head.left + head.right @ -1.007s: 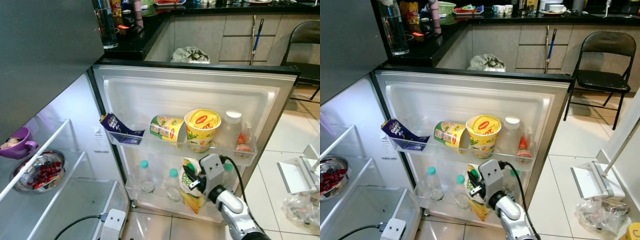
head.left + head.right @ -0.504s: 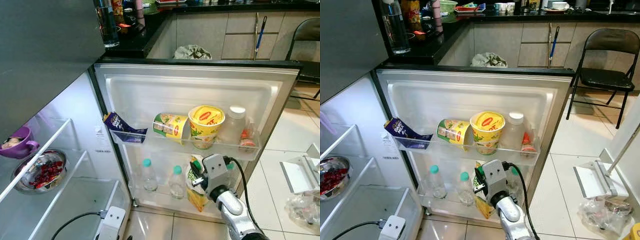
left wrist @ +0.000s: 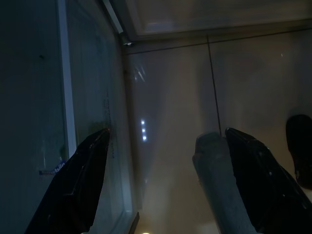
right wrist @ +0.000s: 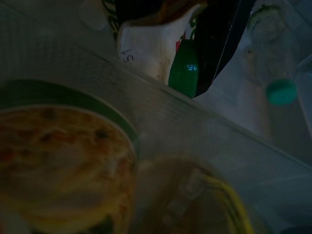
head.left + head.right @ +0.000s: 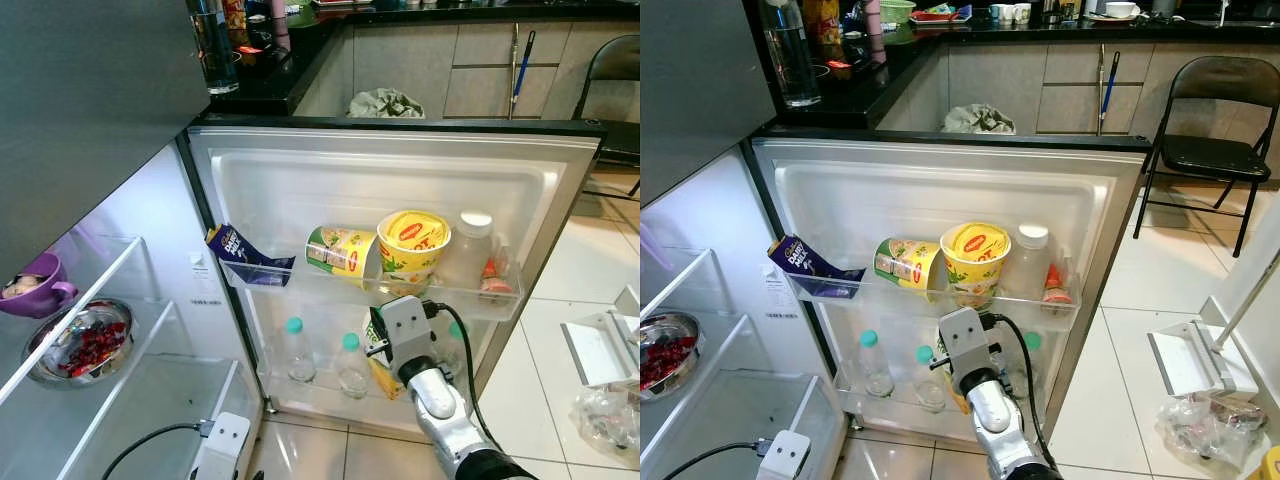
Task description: Restocking fridge
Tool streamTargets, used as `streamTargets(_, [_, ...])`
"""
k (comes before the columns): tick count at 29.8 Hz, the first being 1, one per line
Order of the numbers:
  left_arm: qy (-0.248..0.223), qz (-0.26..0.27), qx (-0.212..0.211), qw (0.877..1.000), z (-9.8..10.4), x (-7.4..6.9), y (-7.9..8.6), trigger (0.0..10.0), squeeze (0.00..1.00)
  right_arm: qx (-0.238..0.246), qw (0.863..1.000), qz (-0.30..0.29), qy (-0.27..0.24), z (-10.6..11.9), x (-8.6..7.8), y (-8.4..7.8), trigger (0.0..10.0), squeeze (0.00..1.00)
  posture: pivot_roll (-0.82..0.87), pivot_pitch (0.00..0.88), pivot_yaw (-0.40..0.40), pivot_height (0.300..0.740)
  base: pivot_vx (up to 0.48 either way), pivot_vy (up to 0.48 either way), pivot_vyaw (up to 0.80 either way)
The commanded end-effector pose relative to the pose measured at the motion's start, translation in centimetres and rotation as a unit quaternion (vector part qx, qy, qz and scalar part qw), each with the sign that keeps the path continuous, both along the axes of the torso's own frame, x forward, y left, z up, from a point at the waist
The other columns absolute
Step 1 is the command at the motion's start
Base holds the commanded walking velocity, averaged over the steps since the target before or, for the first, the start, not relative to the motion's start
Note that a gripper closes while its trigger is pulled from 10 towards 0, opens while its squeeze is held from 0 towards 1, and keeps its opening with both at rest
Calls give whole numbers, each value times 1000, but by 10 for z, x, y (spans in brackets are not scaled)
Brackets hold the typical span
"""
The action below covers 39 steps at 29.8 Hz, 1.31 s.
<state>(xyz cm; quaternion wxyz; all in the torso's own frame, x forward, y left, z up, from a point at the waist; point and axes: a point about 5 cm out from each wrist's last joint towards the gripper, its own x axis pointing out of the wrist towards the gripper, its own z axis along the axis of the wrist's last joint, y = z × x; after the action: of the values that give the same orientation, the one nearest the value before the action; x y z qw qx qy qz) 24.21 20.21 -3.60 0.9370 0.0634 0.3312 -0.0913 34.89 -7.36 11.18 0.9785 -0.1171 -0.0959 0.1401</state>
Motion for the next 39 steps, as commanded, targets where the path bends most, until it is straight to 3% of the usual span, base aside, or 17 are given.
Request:
streamTargets(1, [12, 9, 11, 1000, -3, -6, 9, 10000, 0, -3, 1000, 8, -26, 9, 1, 7, 10000, 0, -63, 187, 48, 626, 0, 0, 0])
streamTargets(7, [9, 8, 13, 1000, -2, -7, 11, 10000, 0, 4, 1000, -2, -22, 6, -1, 23, 10000, 0, -32, 204, 47, 626, 0, 0, 0])
streamTargets(16, [-5, 6, 17, 1000, 4, -6, 20, 10000, 0, 17, 997, -74, -17, 17, 13, 11, 10000, 0, -5, 224, 47, 626, 0, 0, 0])
streamTargets(19, [-8, 7, 16, 1000, 5, -6, 20, 10000, 0, 53, 996, -77, -1, 21, 17, 10, 10000, 0, -4, 222, 46, 626, 0, 0, 0])
streamTargets(21, [-9, 7, 13, 1000, 5, -7, 19, 10000, 0, 135, 989, -47, 43, 21, 17, 17, 10000, 0, -5, 215, 47, 626, 0, 0, 0])
streamTargets(26, [-10, 6, 13, 1000, 5, -7, 18, 10000, 0, 178, 982, -28, 64, 18, 15, 24, 10000, 0, -7, 212, 50, 626, 0, 0, 0])
streamTargets(39, [-11, 0, 12, 1000, 6, -6, 14, 10000, 0, 111, 990, -88, 8, 4, 3, 11, 10000, 0, -10, 224, 55, 626, 0, 0, 0])
